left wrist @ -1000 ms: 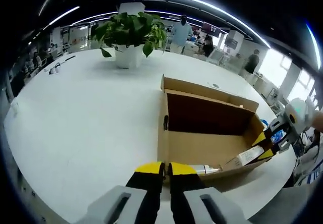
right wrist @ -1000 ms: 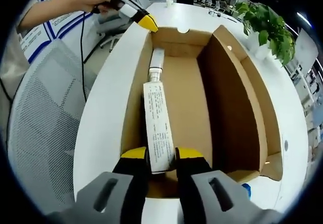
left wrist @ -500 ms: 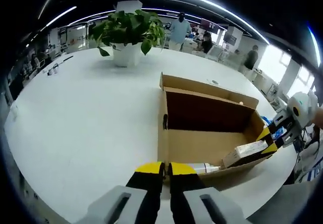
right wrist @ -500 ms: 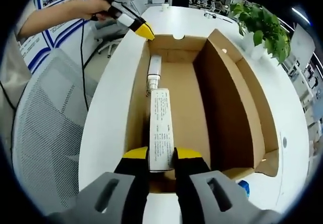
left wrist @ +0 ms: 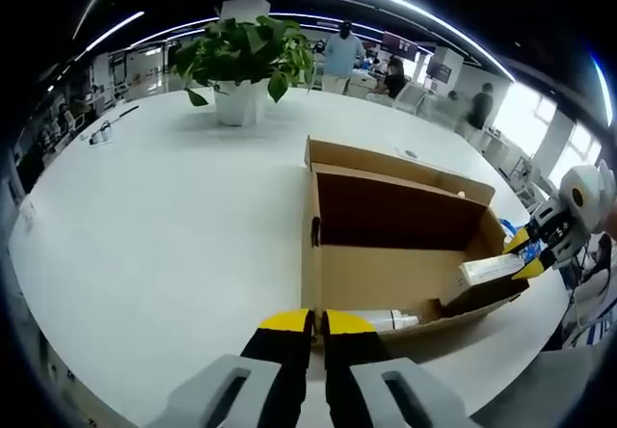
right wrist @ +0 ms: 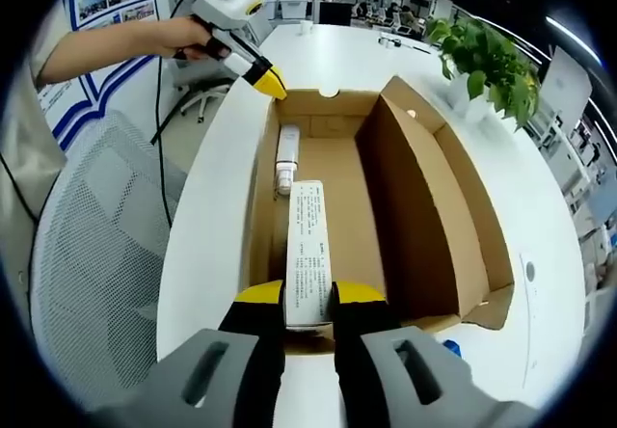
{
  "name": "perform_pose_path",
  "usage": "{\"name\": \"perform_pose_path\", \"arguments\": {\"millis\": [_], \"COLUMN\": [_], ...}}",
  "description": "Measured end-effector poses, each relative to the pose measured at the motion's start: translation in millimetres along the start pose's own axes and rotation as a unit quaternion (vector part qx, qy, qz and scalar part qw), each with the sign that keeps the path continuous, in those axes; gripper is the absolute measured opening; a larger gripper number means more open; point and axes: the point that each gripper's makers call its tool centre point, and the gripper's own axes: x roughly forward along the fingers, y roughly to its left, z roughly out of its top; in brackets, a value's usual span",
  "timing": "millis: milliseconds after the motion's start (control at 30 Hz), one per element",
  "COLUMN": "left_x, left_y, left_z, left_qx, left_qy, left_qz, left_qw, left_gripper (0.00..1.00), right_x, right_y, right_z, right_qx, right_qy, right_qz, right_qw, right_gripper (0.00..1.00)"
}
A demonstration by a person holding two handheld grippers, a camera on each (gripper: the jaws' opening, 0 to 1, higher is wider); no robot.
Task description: Operate the shoe box by opening the lid, removing the specified soft item, and placing it in the target area until the item is outside and the box remains undamaged.
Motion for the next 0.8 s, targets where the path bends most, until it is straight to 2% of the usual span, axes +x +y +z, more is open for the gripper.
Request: {"name": "perform_pose_path", "arguments": {"millis": [800], "left_x": [0.0], "left_y": [-1.1], "left_z": [-1.6], "left_qx": [0.017], "left_qy": [0.014], "left_qz": [0.006], "left_qw": [0.9997], "left_gripper": [0.03], "right_x": [-55.0], "right_y": [-6.4], "right_z": [21.4], "right_qx": [0.019], "right_qy": [-0.054], "right_qz": [-0.022], "right_qw": [0.9981], "right_gripper": [0.15]}}
